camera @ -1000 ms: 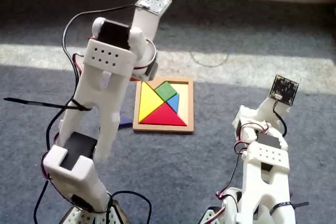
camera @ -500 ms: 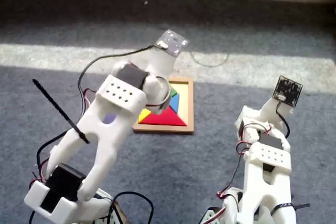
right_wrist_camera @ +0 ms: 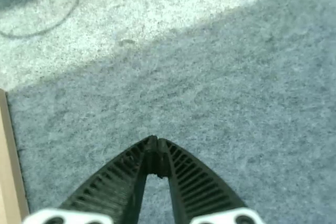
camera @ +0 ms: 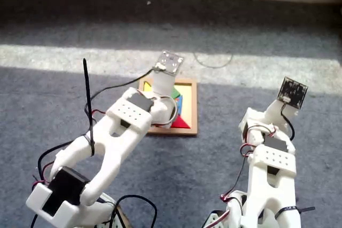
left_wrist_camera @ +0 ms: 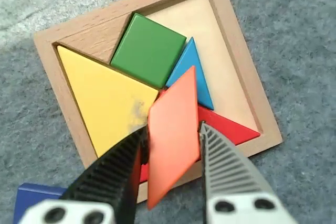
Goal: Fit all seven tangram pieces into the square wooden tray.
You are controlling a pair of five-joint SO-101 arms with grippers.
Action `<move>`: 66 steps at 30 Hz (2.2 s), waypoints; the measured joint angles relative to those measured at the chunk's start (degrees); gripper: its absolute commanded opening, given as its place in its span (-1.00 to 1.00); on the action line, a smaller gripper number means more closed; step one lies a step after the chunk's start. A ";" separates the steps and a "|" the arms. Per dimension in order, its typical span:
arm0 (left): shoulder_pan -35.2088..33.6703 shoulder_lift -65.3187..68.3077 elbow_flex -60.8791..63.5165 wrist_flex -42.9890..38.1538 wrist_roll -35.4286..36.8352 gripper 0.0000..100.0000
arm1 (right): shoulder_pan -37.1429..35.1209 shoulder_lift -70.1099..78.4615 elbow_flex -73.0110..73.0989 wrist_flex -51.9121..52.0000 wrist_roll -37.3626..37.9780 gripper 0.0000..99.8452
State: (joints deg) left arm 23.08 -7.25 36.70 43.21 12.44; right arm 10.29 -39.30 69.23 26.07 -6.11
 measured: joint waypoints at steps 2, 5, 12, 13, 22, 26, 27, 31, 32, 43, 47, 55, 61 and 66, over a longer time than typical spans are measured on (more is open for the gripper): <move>1.41 0.00 0.62 -0.88 0.18 -0.58 | 0.00 0.00 0.00 0.00 0.00 -0.98; 1.76 0.00 0.79 -1.32 0.35 -0.58 | 0.00 0.00 0.00 0.00 0.00 -0.98; 1.67 0.00 0.79 -1.49 0.35 -0.61 | 0.00 0.00 0.00 0.00 0.00 -0.98; 1.67 0.00 0.79 -1.49 0.35 -0.61 | 0.00 0.00 0.00 0.00 0.00 -0.98; 3.87 0.00 0.79 -1.49 0.26 -0.61 | 0.00 0.00 0.00 0.00 0.00 -0.98; 7.30 0.00 0.79 -1.49 -2.37 -0.60 | 0.00 0.00 0.00 0.00 0.00 -0.98; 7.38 0.00 0.79 -1.49 -2.37 -0.60 | 0.00 0.00 0.00 0.00 0.00 -0.98; 6.68 0.00 0.79 -1.49 -2.73 -0.60 | 0.00 0.00 0.00 0.00 0.00 -0.98; 6.42 0.00 0.79 -1.49 -2.73 -0.60 | 0.00 0.00 0.00 0.00 0.00 -0.98; 3.69 3.60 0.53 -1.32 -2.90 -0.61 | 0.00 0.00 0.00 0.00 0.00 -0.98; 0.35 8.09 -5.71 3.78 -2.90 -0.61 | 0.00 0.00 0.00 0.00 0.00 -0.98; 0.18 11.78 -10.99 8.00 -2.90 -0.60 | 0.00 0.00 0.00 0.00 0.00 -0.98; -0.09 12.13 -11.34 8.00 -2.90 -0.64 | 0.00 0.00 0.00 0.00 0.00 -0.98; 0.97 12.13 -11.34 8.00 -2.90 -0.69 | 0.00 0.00 0.00 0.00 0.00 -0.98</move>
State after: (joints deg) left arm 24.04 4.88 25.36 51.21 9.54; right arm 10.29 -39.30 69.23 26.07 -6.11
